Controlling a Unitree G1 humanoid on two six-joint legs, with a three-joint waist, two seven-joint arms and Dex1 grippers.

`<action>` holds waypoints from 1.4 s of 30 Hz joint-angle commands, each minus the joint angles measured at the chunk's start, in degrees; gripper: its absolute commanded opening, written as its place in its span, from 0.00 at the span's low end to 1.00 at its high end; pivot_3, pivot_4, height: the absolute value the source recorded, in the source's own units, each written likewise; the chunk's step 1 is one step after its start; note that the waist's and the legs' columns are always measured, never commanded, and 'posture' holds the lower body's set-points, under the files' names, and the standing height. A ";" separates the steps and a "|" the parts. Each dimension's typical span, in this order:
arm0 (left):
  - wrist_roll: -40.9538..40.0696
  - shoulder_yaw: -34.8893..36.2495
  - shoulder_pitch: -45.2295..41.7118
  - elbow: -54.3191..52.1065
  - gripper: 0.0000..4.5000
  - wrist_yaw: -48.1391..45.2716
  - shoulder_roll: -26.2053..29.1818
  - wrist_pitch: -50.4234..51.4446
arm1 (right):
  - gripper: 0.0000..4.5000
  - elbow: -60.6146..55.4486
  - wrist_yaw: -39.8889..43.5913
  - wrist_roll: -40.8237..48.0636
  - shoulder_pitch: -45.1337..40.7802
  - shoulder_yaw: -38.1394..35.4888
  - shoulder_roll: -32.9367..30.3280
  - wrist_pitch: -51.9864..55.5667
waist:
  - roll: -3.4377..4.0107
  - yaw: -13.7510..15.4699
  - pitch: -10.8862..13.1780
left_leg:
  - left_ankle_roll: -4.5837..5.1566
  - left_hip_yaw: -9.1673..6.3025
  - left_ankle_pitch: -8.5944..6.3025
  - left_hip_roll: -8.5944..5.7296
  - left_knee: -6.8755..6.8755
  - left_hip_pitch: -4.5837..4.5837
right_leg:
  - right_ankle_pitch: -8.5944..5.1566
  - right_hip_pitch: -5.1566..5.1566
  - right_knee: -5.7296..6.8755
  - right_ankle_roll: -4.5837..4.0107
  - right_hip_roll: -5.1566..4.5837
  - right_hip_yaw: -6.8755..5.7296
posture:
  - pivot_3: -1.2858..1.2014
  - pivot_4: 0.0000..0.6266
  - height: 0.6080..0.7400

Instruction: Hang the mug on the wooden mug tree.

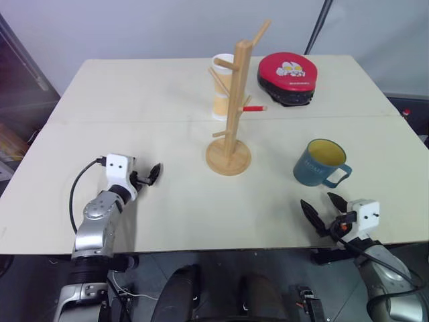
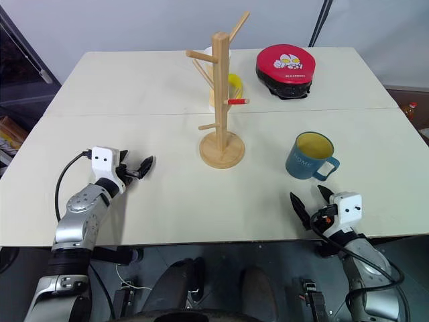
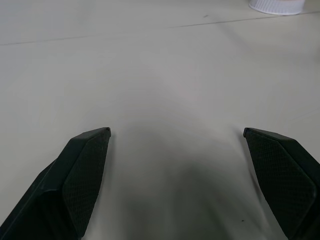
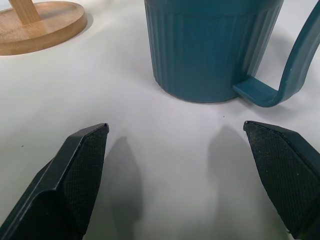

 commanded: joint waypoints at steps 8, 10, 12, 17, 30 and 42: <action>-1.03 -0.21 -0.20 -2.08 1.00 -1.60 -0.65 -0.40 | 1.00 -1.09 -0.33 -0.01 -0.12 0.09 0.77 -1.36 | 0.00 -0.01 0.00 | 0.00 0.00 0.00 0.00 0.00 0.00 | 0.00 0.00 0.00 0.00 0.00 0.00 | 0.52 0.24 1.00; -1.11 -0.17 -0.14 -2.18 1.00 -1.70 -0.75 -0.39 | 1.00 -1.10 -0.33 -0.04 -0.10 0.07 0.79 -1.39 | 0.00 -0.01 0.00 | 0.00 0.00 0.00 0.00 0.00 0.00 | 0.00 0.00 0.00 0.00 0.00 0.00 | 0.52 0.24 1.00; -0.90 -0.45 0.40 -2.93 1.00 -1.68 -0.83 -0.21 | 1.00 -1.12 -0.39 -0.15 0.19 -0.10 0.78 -1.66 | 0.00 -0.02 0.00 | 0.00 0.00 0.00 0.00 0.00 0.00 | 0.00 0.00 0.00 0.00 0.00 0.00 | 0.52 0.24 1.00; -6.81 -4.74 5.03 -12.11 1.00 -13.97 0.28 0.23 | 1.00 -3.13 -5.19 -3.71 -0.30 1.03 1.23 -0.27 | 0.01 -0.01 -0.01 | 0.00 0.00 0.00 0.00 -0.01 -0.01 | -0.01 0.00 -0.02 -0.01 -0.05 0.03 | 0.52 0.24 1.00; -8.89 -17.75 7.18 -22.46 1.00 -29.68 4.38 1.04 | 1.00 -4.70 -19.23 -10.40 -0.96 -0.12 9.18 -7.50 | 0.27 -0.09 -0.17 | -0.01 0.01 -0.01 0.01 -0.04 -0.01 | -0.08 -0.04 -0.06 -0.24 -0.07 0.15 | 0.52 0.24 1.00; -9.77 -19.98 5.44 -25.25 1.00 -30.51 4.28 2.23 | 1.00 1.59 -25.17 -12.30 -4.95 -4.17 8.21 -10.39 | 0.29 -0.19 -0.17 | 0.01 0.01 0.00 0.01 -0.03 0.00 | -0.02 -0.02 -0.04 -0.12 0.01 0.10 | 0.52 0.24 1.00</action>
